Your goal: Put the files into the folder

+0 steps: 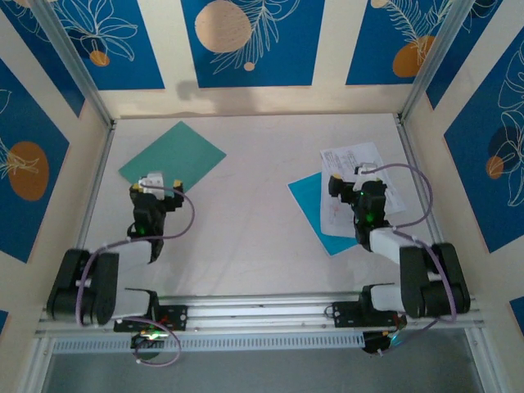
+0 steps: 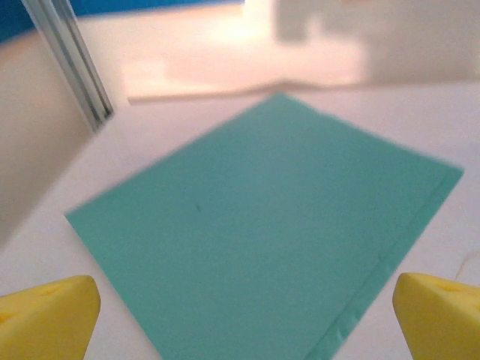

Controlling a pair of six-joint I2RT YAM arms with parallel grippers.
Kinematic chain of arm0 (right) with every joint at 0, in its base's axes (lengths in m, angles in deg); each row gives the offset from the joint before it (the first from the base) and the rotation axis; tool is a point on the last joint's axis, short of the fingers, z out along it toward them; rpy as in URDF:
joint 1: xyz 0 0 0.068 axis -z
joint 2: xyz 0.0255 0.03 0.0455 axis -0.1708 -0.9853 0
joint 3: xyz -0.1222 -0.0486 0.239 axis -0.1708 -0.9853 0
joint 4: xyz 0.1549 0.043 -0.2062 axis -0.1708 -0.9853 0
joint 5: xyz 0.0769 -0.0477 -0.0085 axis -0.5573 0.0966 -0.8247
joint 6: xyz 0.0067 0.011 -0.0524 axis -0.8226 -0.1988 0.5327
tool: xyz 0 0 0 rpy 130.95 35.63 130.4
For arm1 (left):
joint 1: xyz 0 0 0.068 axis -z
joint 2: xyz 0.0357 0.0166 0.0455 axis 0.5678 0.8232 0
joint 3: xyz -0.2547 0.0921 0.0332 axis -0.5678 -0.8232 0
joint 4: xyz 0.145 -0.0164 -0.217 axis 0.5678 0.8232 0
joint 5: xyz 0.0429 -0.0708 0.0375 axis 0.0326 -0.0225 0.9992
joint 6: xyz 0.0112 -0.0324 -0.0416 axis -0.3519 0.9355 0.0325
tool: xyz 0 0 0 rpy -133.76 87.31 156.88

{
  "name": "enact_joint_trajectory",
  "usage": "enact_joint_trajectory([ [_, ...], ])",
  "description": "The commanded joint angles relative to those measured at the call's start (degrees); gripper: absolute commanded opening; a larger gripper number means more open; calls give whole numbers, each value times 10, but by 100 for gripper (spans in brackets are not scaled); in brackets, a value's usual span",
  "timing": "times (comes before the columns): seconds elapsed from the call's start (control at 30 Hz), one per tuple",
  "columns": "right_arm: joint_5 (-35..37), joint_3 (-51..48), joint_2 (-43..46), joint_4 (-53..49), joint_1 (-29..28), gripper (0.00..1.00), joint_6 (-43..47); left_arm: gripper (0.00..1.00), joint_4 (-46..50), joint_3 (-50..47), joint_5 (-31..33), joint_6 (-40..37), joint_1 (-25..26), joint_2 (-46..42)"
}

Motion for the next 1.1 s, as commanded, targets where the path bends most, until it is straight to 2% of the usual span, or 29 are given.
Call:
enact_joint_trajectory([
  [0.0,61,63,85,-99,-2,99,-47,100,59,46,52,-19,13,-67],
  [0.03,88,104,103,-180,0,99,-122,100,79,71,65,-20,16,-79],
  [0.07,96,176,110,-336,17,99,-251,100,110,102,88,3,19,-85],
  [0.1,58,251,101,-526,43,99,-366,100,199,146,110,72,18,-94],
  [0.13,47,311,84,-665,58,99,-436,100,340,201,114,150,18,-102],
  [0.17,49,342,61,-726,69,99,-494,100,467,258,91,194,16,-102],
  [0.2,-36,348,43,-715,93,99,-473,100,542,294,81,236,16,-94],
  [0.23,-113,348,32,-690,108,95,-454,100,565,308,62,263,9,-81],
  [0.27,-158,353,22,-675,106,96,-441,100,590,326,10,293,-9,-58],
  [0.3,-154,367,18,-687,91,96,-439,100,620,350,-46,310,-25,-27],
  [0.33,-144,382,11,-699,75,95,-432,100,657,381,-76,312,-30,8],
  [0.47,-121,460,-28,-752,-2,91,-375,100,861,545,-89,295,-33,177],
  [0.57,-136,506,-66,-783,-43,84,-358,83,951,645,-131,286,-52,288],
  [0.67,-165,538,-96,-797,-76,81,-352,76,985,716,-148,274,-58,366],
  [0.87,-208,577,-135,-824,-128,75,-349,54,1038,816,-193,267,-65,503],
  [1.07,-229,569,-130,-828,-160,75,-348,41,995,772,-238,297,-65,521],
])
